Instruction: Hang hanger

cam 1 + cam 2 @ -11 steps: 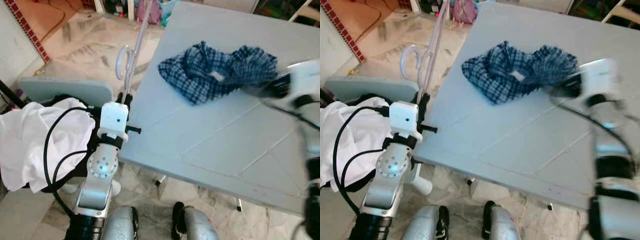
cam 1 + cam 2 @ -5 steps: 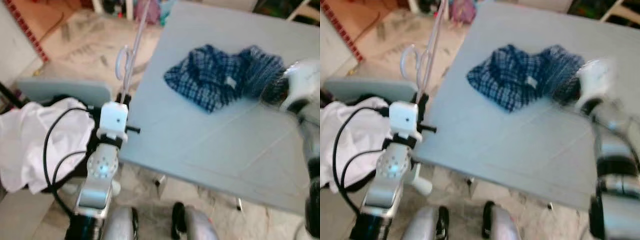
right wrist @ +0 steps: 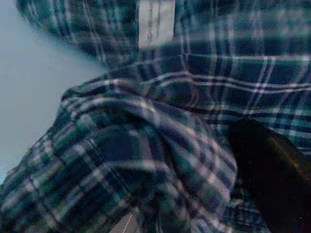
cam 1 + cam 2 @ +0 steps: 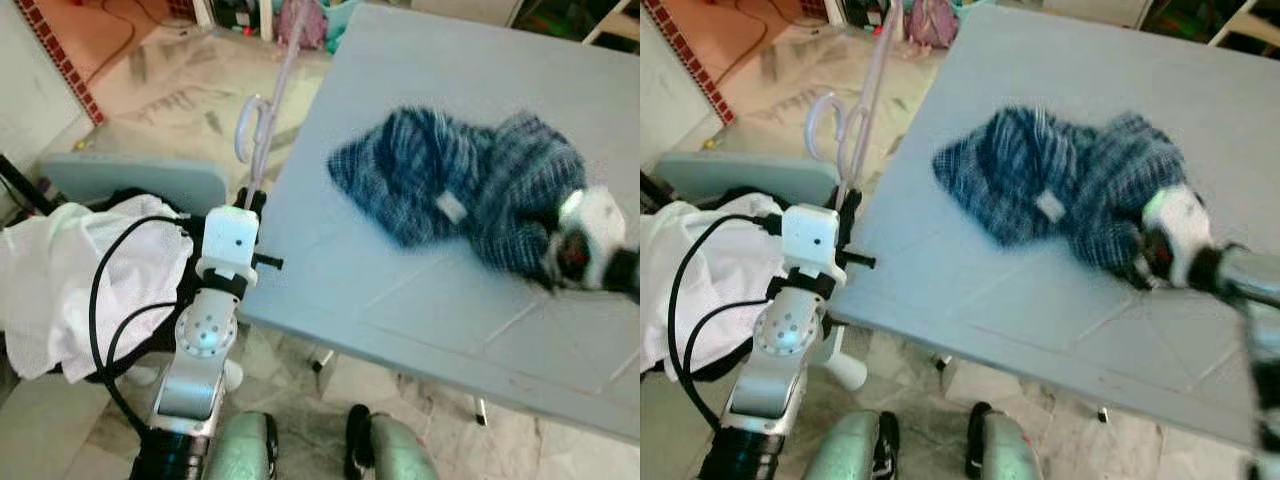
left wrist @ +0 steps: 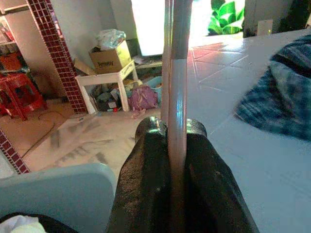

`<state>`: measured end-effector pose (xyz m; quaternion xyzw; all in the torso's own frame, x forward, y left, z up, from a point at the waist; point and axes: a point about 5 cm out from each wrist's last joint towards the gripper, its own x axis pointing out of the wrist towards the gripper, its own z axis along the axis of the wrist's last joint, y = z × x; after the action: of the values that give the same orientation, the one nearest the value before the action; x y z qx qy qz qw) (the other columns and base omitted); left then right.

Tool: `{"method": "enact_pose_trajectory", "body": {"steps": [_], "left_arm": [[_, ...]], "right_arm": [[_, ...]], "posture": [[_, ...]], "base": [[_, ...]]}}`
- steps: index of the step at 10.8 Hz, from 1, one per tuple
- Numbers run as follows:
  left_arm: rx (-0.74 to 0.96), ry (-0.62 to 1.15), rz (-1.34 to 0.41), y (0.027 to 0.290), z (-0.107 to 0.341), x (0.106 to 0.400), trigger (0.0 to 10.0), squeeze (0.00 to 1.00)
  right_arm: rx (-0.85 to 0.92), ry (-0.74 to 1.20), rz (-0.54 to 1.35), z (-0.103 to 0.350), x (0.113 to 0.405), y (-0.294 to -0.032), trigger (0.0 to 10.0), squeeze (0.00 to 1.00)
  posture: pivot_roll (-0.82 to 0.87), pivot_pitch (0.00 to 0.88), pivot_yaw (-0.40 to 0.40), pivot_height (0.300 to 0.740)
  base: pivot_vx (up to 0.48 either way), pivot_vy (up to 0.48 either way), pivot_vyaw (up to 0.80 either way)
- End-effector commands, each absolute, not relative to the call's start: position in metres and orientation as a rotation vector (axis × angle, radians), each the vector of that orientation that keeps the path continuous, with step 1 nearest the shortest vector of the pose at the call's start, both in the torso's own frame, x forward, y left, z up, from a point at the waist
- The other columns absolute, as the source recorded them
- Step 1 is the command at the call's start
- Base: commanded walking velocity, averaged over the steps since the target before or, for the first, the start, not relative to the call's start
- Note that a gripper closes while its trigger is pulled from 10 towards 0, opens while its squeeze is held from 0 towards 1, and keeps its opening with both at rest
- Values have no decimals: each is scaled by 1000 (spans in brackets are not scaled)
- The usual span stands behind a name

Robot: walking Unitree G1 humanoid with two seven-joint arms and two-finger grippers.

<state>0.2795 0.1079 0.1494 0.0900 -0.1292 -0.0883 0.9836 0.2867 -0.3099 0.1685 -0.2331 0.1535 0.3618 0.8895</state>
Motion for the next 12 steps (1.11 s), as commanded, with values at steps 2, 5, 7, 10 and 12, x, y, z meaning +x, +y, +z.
{"method": "enact_pose_trajectory", "body": {"steps": [2,5,7,10,12], "left_arm": [[173,-234,-225,100,144,275,10000,0],[166,-228,-230,98,143,274,10000,0],[164,-228,-221,98,143,274,10000,0],[165,-226,-215,100,143,273,10000,0],[162,-225,-221,98,143,273,10000,0]], "right_arm": [[-614,513,907,158,270,-309,10000,1000],[-183,369,1056,162,276,-266,10000,1000],[70,231,442,151,333,-270,10000,1000],[383,19,-481,166,335,-345,10000,471],[267,-14,-514,180,333,-355,10000,0]], "posture": [[41,208,8,740],[43,214,-5,740],[54,215,-11,740],[59,217,-9,740],[44,218,-10,740]], "base": [[0,0,0],[0,0,0],[0,0,0],[0,0,0],[0,0,0]]}}
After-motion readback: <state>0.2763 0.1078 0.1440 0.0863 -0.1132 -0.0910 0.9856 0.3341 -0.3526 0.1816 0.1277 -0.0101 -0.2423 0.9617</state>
